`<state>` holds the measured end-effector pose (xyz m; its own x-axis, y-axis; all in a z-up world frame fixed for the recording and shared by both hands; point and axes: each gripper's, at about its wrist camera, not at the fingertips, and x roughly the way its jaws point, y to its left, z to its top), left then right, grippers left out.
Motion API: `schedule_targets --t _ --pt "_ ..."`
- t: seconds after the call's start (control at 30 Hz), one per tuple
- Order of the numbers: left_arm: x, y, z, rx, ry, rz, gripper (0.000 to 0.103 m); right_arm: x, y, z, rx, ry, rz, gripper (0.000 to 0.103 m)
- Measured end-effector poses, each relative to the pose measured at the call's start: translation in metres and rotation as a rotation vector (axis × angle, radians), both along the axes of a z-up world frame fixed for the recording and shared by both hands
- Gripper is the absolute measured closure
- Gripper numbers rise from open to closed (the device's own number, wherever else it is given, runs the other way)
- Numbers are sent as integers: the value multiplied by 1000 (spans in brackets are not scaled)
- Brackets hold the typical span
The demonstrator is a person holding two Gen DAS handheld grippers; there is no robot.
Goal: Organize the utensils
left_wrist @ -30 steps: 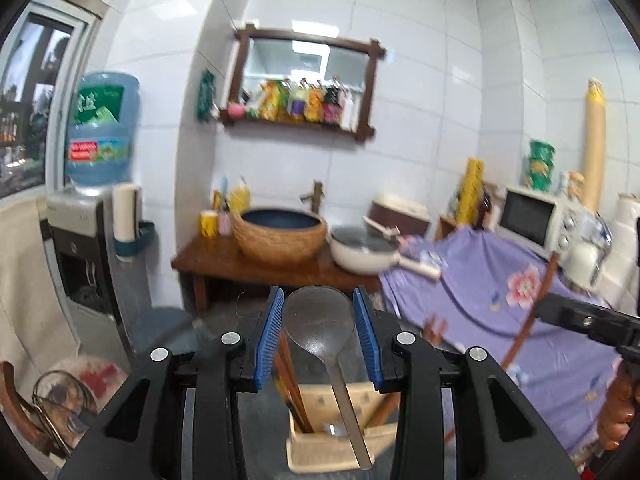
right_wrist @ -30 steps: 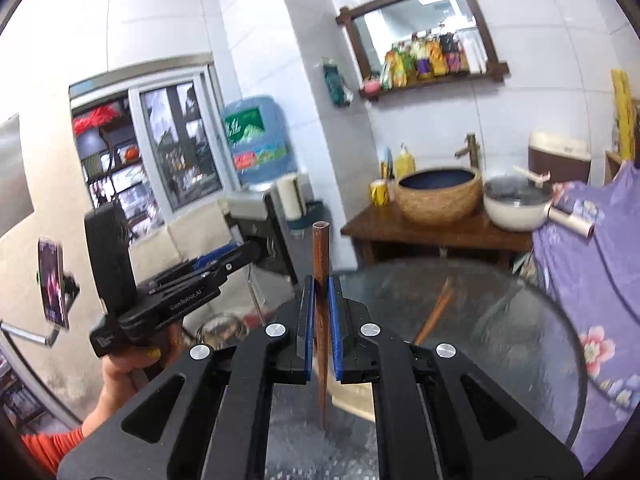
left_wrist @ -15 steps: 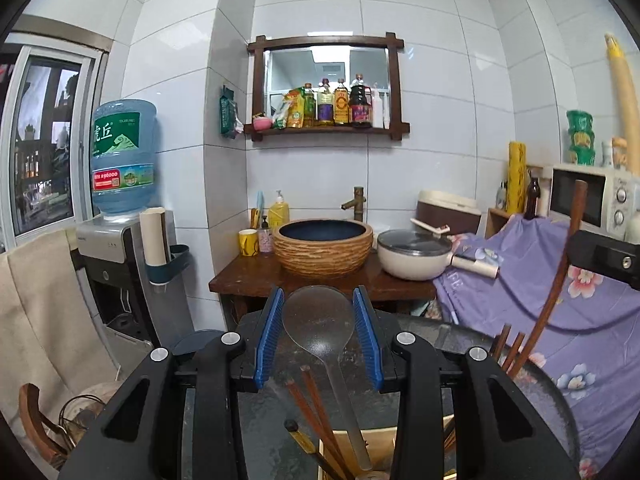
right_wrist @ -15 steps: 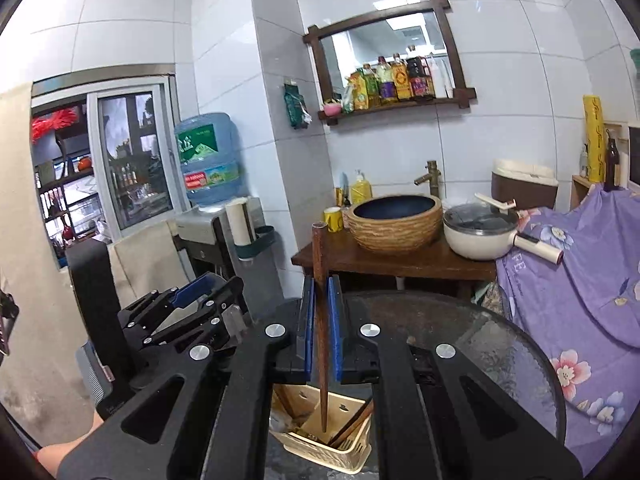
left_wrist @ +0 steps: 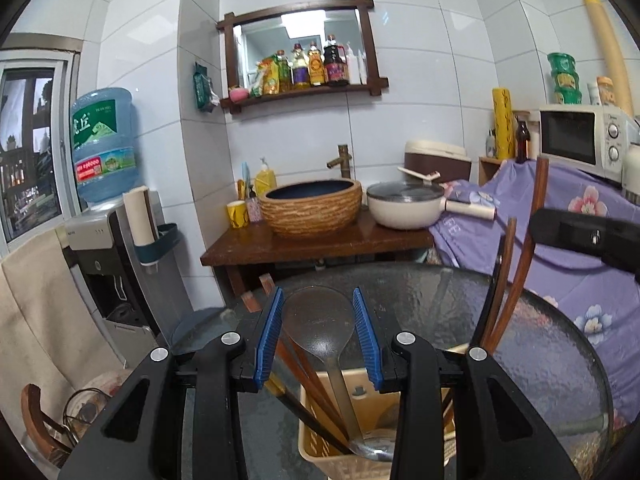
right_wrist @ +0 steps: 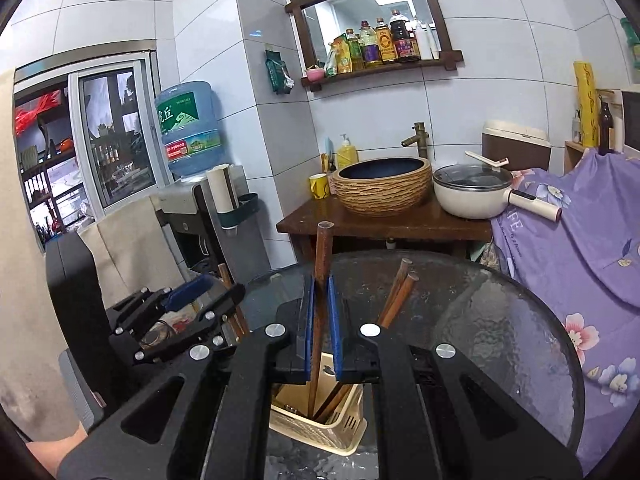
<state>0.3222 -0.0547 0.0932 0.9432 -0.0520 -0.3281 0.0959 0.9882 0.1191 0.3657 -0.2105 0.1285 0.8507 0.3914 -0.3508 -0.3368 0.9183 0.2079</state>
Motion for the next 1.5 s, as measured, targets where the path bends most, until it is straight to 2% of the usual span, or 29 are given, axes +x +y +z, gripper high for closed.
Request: schedule_targets --t 0.2,0.3,0.4,0.43,0.47,0.53,0.57,0.6,0.7,0.73,0.77,0.87,1.0,1.07,1.17,1.37,1.5 --pt "5 2 -25 -14 76 -31 68 2 -4 -12 6 27 -10 95" --pt "5 2 -26 -20 87 -34 68 4 -5 -16 5 36 -12 95" --pt "-1 8 -21 -63 80 -38 67 5 -7 -20 12 43 -11 94" --pt "-3 10 -18 -72 79 -42 64 5 -8 -21 7 47 -12 94" --pt "-7 11 -16 -79 72 -44 57 6 -7 -22 -1 50 -10 89" --pt "-17 14 -11 -90 40 -44 48 3 -8 -25 -19 42 -20 71" --pt "-24 16 -9 -97 29 -47 43 0 -9 -27 -17 32 -26 55" --pt "-30 19 -8 -105 20 -51 41 -3 -11 -27 -11 25 -29 51" --pt "-49 28 -5 -137 -10 -48 32 -12 -15 -27 -2 20 -38 51" --pt "-54 31 -4 -148 -18 -44 26 -15 -17 -27 4 19 -42 49" --pt "-63 37 -4 -165 -28 -40 19 -19 -19 -27 6 17 -50 44" --pt "-88 53 -8 -206 -63 -17 7 -41 -28 -31 24 1 -92 29" --pt "-117 67 -21 -212 -65 -11 7 -76 -32 -46 36 -20 -120 16" --pt "-131 69 -33 -185 -31 -23 7 -92 -30 -57 20 -19 -132 16" --pt "-150 71 -47 -143 -12 -14 7 -125 -20 -83 -25 -32 -147 9" --pt "-200 70 -72 -98 -33 5 7 -183 0 -116 -90 -78 -176 6" --pt "-224 76 -86 -129 -25 23 7 -219 2 -127 -86 -110 -181 6"
